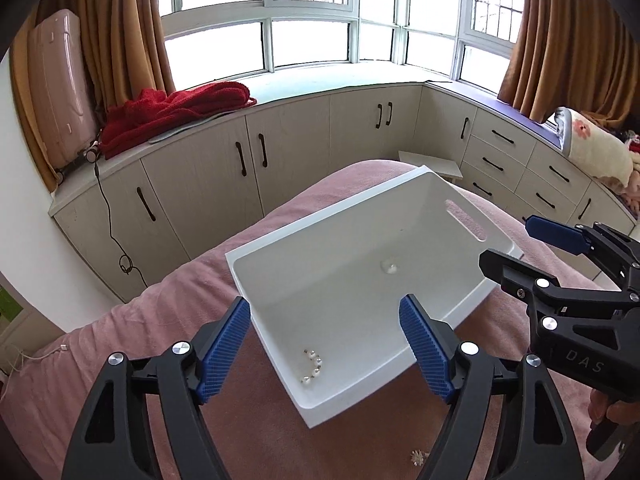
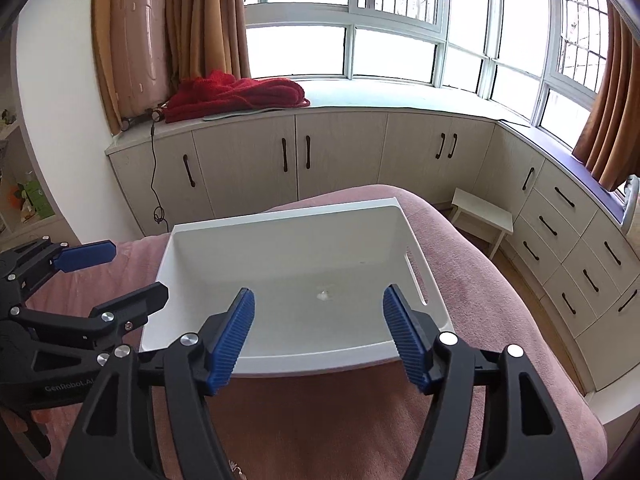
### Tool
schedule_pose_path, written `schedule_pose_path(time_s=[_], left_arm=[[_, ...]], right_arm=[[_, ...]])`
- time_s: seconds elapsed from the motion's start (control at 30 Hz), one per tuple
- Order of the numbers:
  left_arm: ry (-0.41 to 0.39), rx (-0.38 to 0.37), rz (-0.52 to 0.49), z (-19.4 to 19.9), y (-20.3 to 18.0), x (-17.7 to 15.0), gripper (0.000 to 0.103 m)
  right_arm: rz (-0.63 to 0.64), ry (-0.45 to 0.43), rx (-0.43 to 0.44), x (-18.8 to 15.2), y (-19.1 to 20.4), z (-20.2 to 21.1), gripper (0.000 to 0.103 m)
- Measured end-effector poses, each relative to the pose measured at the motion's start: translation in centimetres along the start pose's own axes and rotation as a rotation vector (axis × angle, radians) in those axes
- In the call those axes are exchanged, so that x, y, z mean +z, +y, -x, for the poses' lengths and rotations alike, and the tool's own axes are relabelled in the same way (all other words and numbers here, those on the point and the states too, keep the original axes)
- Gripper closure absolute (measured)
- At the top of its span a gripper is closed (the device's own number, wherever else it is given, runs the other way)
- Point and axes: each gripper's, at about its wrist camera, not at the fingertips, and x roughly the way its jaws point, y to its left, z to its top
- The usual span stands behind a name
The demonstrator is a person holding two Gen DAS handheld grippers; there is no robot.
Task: Organize jewelry
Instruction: 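Move both open grippers back over the remaining jewelry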
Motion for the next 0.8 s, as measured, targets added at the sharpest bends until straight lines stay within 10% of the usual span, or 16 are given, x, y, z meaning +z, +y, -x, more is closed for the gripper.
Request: schedule_pose_path(time_s=[0.8], left_arm=[[0.011, -0.077, -0.083, 11.4, -2.8, -12.5, 0.011]], right_arm=[[-0.007, 0.028, 0.019, -10.8, 1.7, 12.9, 0.024]])
